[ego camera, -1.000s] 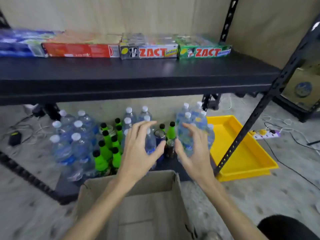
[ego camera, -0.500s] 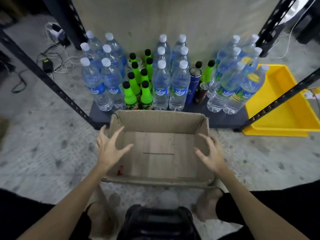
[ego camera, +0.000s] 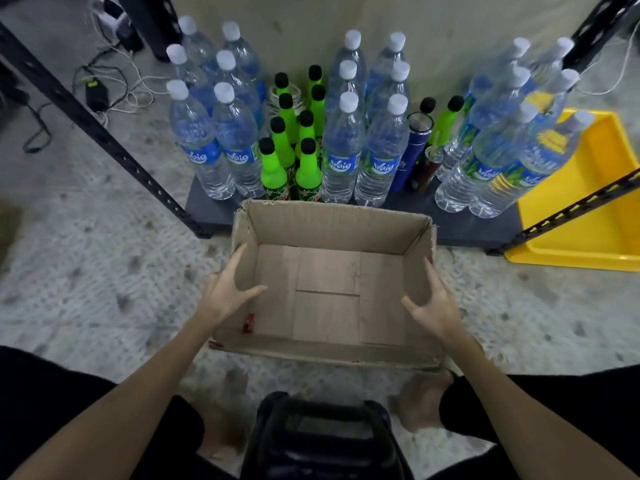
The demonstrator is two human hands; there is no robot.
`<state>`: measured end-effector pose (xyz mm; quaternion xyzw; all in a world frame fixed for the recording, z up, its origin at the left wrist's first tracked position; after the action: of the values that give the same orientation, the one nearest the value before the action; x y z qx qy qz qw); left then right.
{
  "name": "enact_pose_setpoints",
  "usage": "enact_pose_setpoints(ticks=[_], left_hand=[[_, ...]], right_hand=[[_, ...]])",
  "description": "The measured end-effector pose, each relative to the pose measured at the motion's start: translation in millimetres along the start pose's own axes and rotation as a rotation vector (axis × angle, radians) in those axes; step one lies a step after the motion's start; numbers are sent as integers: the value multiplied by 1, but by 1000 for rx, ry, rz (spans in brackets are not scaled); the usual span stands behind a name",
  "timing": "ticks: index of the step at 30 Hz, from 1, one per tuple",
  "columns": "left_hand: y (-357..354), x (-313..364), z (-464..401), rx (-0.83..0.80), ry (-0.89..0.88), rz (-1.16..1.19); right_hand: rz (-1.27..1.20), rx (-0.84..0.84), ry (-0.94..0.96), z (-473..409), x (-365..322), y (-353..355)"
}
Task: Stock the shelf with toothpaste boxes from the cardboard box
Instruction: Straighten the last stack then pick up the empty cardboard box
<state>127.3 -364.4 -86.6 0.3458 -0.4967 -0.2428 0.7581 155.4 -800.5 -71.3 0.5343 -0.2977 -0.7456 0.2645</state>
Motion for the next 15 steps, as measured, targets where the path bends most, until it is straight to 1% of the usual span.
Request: enact_pose_setpoints(ticks=[3, 6, 8, 11, 13, 15], left_hand=[[3, 3, 9, 55, -19, -77], [16, 0, 21, 107, -36, -52], [32, -3, 28, 150, -45, -43], [68, -13, 36, 171, -54, -110], [99, -28, 41, 165, -48, -195], [132, -43, 45, 172, -38, -233]], right_hand=[[13, 31, 5, 3, 0, 1], [38, 61, 39, 9, -10, 7], [48, 74, 76, 15, -23, 10], [76, 100, 155, 27, -53, 11], [76, 77, 184, 38, -78, 4], [72, 6, 200, 52, -102, -9]])
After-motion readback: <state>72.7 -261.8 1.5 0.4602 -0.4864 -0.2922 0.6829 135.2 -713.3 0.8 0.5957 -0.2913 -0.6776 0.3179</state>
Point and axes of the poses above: each hand's wrist, its own z-axis away from the middle knuckle, its own y-axis out of the back of the hand, x = y × z, the point moved 7 cm from there along -z, towards the middle knuckle, and after that the axes turned 9 degrees about x, right-handed, at the moved point
